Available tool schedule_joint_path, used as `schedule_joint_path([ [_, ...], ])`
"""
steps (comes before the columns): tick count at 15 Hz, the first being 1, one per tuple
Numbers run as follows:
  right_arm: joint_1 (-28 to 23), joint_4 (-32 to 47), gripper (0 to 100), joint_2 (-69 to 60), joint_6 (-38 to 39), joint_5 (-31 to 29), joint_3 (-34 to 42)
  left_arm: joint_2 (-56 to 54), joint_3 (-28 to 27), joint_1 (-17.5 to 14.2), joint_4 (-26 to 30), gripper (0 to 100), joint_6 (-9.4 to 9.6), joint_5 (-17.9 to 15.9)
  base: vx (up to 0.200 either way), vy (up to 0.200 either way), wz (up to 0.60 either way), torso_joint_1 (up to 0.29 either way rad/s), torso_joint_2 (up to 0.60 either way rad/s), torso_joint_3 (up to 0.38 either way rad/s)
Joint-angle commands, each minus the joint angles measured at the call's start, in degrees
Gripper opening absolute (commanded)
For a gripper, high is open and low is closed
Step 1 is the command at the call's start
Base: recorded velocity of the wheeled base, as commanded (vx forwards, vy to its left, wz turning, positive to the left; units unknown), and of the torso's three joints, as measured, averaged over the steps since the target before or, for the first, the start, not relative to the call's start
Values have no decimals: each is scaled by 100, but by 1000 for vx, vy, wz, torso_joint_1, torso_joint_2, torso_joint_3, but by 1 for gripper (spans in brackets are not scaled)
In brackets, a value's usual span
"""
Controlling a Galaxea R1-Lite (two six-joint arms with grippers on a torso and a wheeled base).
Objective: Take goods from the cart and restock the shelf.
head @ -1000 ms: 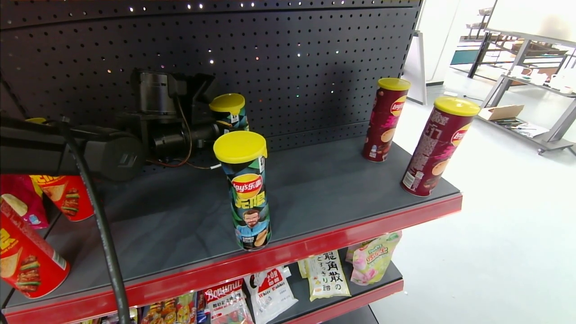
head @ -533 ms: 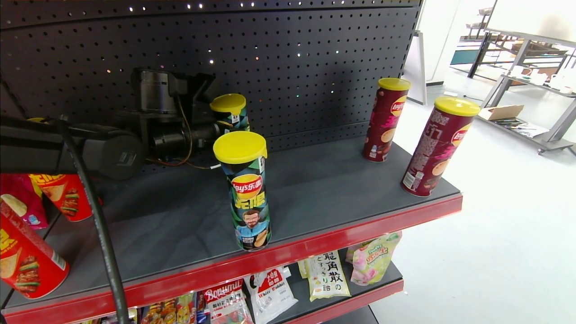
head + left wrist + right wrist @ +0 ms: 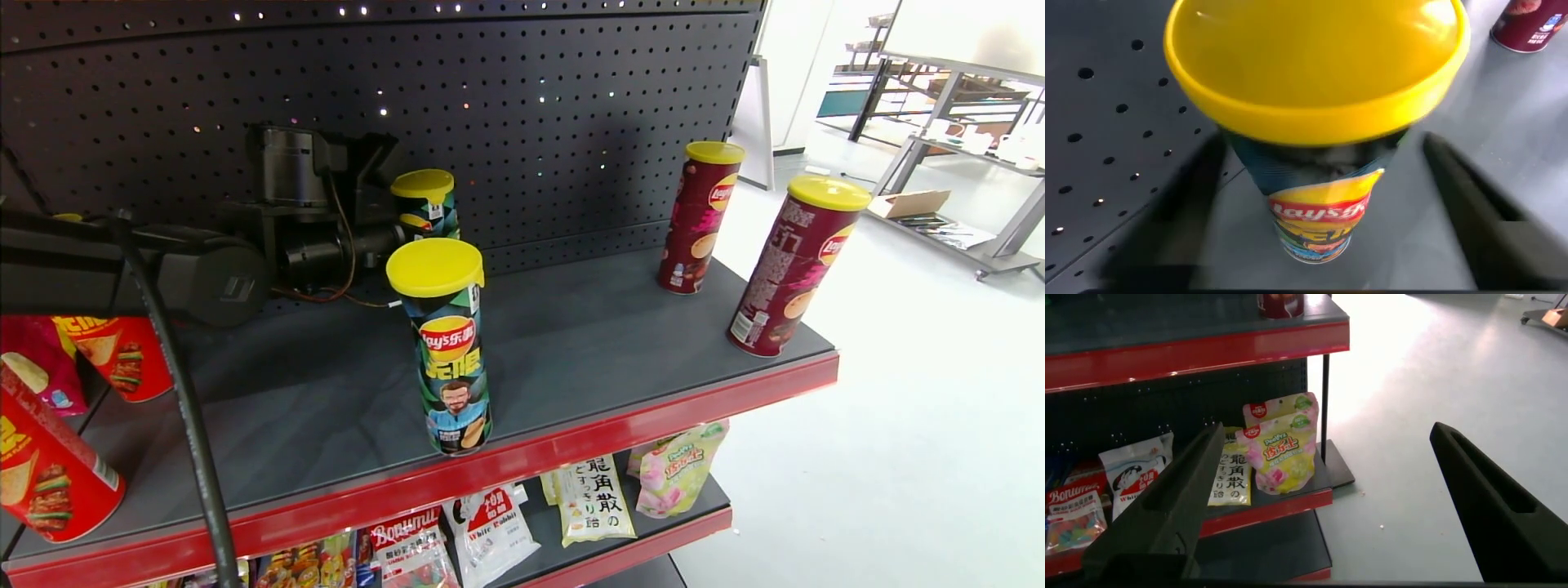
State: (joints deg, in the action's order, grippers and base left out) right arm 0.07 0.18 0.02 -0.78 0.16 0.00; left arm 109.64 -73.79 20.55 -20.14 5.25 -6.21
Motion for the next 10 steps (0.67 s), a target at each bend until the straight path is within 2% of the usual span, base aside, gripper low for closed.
schedule_joint_path([
  [1,1,-1,100,-2,-1,2,0,-31,23,-7,1,100,2,14,0,0,0,0,0,0],
  [5,1,-1,100,-2,-1,2,0,-233,190,-25,-8,100,2,14,0,0,0,0,0,0],
  [10,1,-1,100,-2,-1,2,0,-945,1095,-166,-25,100,-7,14,0,0,0,0,0,0],
])
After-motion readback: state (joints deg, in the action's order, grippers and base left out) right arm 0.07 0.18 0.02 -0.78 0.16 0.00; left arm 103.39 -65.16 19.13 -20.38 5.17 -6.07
